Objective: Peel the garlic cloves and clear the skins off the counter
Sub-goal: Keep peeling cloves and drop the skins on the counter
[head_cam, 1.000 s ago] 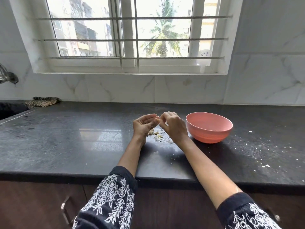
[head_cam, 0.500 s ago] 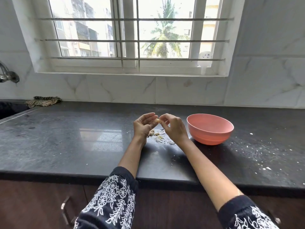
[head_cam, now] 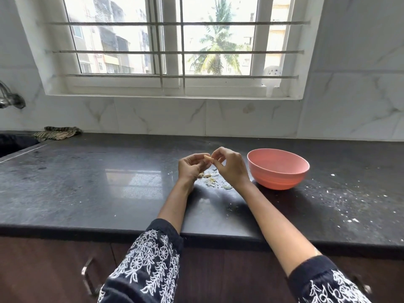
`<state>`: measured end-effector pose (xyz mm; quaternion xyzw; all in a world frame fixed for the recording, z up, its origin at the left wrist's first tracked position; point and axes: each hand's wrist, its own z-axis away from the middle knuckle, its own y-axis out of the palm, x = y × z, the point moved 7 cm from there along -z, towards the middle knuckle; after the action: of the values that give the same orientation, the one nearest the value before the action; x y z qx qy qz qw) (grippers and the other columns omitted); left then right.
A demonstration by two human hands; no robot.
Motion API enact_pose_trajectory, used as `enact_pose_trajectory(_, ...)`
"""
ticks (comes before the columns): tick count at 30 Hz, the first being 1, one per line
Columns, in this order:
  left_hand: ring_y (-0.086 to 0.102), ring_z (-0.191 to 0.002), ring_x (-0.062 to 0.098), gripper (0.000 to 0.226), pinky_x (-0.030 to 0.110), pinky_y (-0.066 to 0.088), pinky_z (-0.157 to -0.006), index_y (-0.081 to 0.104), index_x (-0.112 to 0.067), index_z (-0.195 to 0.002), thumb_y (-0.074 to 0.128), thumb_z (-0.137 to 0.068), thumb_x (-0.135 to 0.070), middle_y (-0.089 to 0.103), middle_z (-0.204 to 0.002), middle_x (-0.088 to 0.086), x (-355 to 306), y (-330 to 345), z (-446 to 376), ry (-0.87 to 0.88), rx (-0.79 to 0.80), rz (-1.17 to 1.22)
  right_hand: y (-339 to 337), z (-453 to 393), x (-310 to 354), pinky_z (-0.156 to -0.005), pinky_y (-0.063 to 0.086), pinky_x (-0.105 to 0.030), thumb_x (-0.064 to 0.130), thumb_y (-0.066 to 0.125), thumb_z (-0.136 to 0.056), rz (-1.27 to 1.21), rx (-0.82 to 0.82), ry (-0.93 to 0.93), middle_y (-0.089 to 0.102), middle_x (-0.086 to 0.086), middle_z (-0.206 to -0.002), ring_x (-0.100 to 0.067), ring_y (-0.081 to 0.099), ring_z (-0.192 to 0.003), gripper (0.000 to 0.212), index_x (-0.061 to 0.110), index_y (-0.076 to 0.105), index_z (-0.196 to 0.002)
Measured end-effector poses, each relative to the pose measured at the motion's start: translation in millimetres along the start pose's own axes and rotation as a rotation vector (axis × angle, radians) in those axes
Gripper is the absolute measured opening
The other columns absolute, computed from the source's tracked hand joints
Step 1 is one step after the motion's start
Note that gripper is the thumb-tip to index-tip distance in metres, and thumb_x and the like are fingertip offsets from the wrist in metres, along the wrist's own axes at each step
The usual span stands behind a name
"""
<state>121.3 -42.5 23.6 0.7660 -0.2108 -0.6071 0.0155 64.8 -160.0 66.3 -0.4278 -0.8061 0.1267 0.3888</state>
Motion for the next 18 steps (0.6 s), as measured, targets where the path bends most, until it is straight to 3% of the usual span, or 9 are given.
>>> enact_pose_trajectory(2, 0.068, -0.065, 0.007, 0.011, 0.026, 0.045, -0.069, 0.069, -0.011, -0.08, 0.071, -0.076, -0.001, 0.071, -0.065, -0.002, 1.9, -2.4, -0.6, -0.015, -0.022, 0.002, -2.9, 0.1, -0.5, -0.069, 0.051, -0.037, 0.011, 0.062, -0.084, 0.001, -0.029, -0.001, 0.067, 0.001, -0.081, -0.015, 0.06, -0.071, 0.005, 0.014, 0.066, -0.082)
enact_pose_trajectory(4, 0.067, -0.064, 0.006, 0.013, 0.027, 0.041, -0.071, 0.07, -0.013, -0.079, 0.071, -0.076, 0.0, 0.071, -0.066, -0.002, 3.4, -2.9, -0.8, -0.017, -0.018, 0.01, -5.6, 1.0, -2.1, -0.07, 0.051, -0.035, 0.003, 0.053, -0.087, -0.014, -0.065, 0.006, 0.069, -0.001, -0.083, -0.018, 0.063, -0.076, 0.017, 0.012, 0.067, -0.089)
enact_pose_trajectory(7, 0.068, -0.066, 0.008, 0.013, 0.026, 0.039, -0.072, 0.07, -0.013, -0.08, 0.07, -0.077, -0.001, 0.072, -0.068, 0.0, 4.3, -3.0, -1.1, -0.023, -0.014, 0.026, -2.5, 1.6, -2.4, -0.068, 0.049, -0.033, 0.013, 0.051, -0.092, -0.019, -0.029, 0.031, 0.07, -0.001, -0.082, -0.019, 0.062, -0.074, 0.015, 0.013, 0.066, -0.096)
enact_pose_trajectory(10, 0.07, -0.07, 0.012, 0.014, 0.027, 0.044, -0.072, 0.07, -0.012, -0.081, 0.068, -0.079, 0.002, 0.073, -0.072, 0.003, 4.3, 1.1, -1.2, -0.033, 0.032, 0.047, 3.2, 1.4, -3.4, -0.067, 0.05, -0.035, 0.026, 0.062, -0.087, 0.003, 0.02, 0.022, 0.069, 0.0, -0.083, -0.017, 0.06, -0.072, 0.011, 0.016, 0.067, -0.09)
enact_pose_trajectory(12, 0.07, -0.07, 0.013, 0.017, 0.027, 0.053, -0.074, 0.069, -0.008, -0.085, 0.065, -0.078, 0.007, 0.073, -0.073, 0.003, 3.2, 4.2, -1.3, -0.037, 0.058, 0.06, 1.4, 0.9, -4.9, -0.067, 0.051, -0.037, 0.025, 0.065, -0.086, 0.012, -0.003, 0.01, 0.069, 0.0, -0.081, -0.018, 0.06, -0.07, 0.009, 0.016, 0.068, -0.087)
enact_pose_trajectory(18, 0.069, -0.071, 0.011, 0.021, 0.019, 0.055, -0.07, 0.069, -0.005, -0.093, 0.07, -0.075, 0.006, 0.073, -0.074, 0.002, 1.1, 5.7, 0.0, -0.02, 0.077, 0.018, -2.0, 0.9, -2.8, -0.065, 0.052, -0.038, 0.02, 0.065, -0.084, 0.061, -0.043, -0.014, 0.069, -0.001, -0.08, -0.019, 0.062, -0.069, 0.006, 0.014, 0.067, -0.084)
